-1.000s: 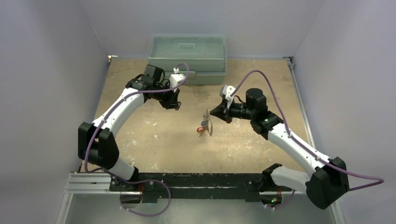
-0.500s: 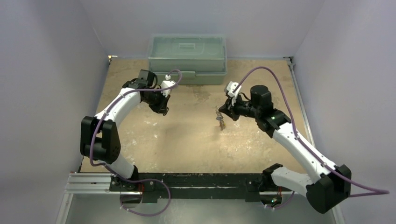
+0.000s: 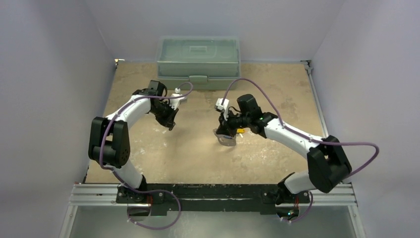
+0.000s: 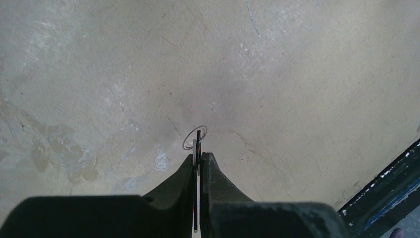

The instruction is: Remove the keys from the keyring

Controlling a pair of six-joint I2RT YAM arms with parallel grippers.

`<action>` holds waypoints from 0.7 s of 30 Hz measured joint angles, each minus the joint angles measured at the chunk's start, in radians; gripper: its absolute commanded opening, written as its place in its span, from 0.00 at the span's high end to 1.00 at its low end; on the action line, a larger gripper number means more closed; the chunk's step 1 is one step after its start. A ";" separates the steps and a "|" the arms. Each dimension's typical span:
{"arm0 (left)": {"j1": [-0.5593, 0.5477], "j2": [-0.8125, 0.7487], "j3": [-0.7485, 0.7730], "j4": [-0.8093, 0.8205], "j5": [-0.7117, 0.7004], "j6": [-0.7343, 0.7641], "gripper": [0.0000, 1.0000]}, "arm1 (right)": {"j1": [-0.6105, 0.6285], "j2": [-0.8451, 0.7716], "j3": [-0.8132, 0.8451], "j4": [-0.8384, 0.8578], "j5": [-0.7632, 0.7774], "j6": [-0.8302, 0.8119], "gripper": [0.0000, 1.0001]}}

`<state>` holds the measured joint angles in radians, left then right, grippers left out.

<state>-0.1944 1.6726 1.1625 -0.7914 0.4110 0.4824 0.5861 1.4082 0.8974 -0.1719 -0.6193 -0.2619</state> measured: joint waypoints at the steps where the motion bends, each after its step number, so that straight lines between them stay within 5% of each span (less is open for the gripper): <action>1: 0.005 0.003 -0.002 0.002 0.000 0.002 1.00 | 0.013 0.018 0.000 0.012 -0.003 0.002 1.00; 21: 0.024 0.087 -0.032 -0.005 0.005 0.035 1.00 | 0.042 0.233 0.000 0.201 -0.024 0.087 1.00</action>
<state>-0.1703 1.7599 1.1301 -0.7963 0.4156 0.5175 0.6285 1.6413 0.8970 0.0292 -0.6437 -0.1749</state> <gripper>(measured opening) 0.028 0.004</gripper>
